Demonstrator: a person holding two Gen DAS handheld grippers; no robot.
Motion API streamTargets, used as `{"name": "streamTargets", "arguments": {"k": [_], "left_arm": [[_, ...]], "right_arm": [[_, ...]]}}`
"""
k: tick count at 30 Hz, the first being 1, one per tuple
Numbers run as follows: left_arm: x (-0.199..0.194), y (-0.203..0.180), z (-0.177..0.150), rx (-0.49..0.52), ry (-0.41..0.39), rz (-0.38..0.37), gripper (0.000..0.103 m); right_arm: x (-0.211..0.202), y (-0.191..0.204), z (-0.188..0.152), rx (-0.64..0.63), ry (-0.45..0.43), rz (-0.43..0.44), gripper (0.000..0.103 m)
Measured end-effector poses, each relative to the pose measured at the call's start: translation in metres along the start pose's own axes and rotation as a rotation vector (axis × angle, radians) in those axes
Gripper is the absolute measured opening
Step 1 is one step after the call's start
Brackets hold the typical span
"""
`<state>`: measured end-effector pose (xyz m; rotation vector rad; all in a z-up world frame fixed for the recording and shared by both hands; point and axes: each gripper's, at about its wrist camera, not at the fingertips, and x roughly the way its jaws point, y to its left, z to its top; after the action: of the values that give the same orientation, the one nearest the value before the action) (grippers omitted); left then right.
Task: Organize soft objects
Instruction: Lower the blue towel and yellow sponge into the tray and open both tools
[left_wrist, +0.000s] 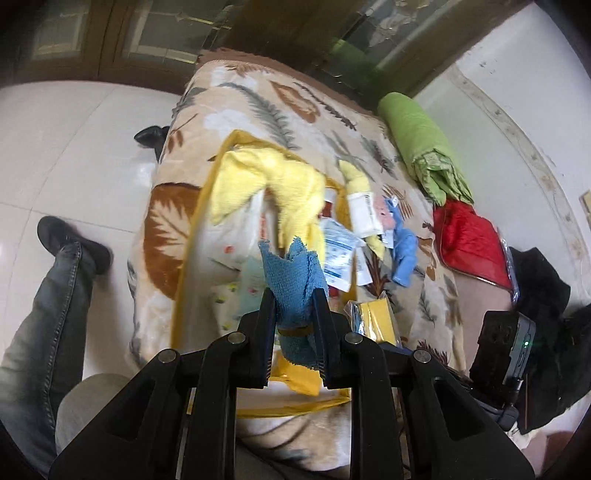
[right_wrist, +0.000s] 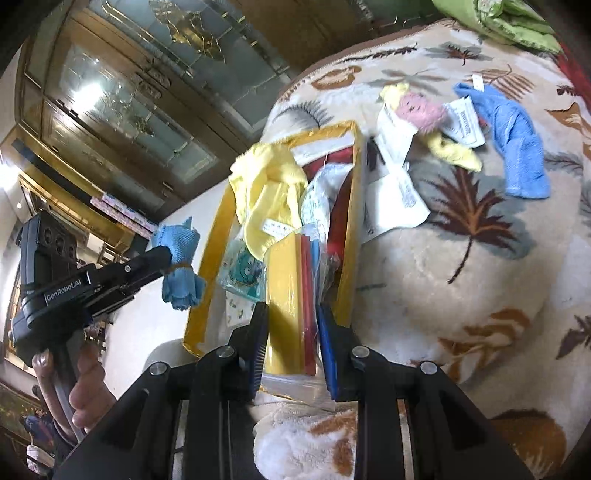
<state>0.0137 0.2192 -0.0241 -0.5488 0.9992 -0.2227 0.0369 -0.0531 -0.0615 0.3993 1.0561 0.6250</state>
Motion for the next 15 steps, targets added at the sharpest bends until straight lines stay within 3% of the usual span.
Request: {"name": "streamTargets", "arguments": {"k": [15], "left_arm": [[0.051, 0.021, 0.062, 0.067, 0.073, 0.069, 0.018]], "right_arm": [[0.04, 0.012, 0.016, -0.026, 0.032, -0.065, 0.026]]}}
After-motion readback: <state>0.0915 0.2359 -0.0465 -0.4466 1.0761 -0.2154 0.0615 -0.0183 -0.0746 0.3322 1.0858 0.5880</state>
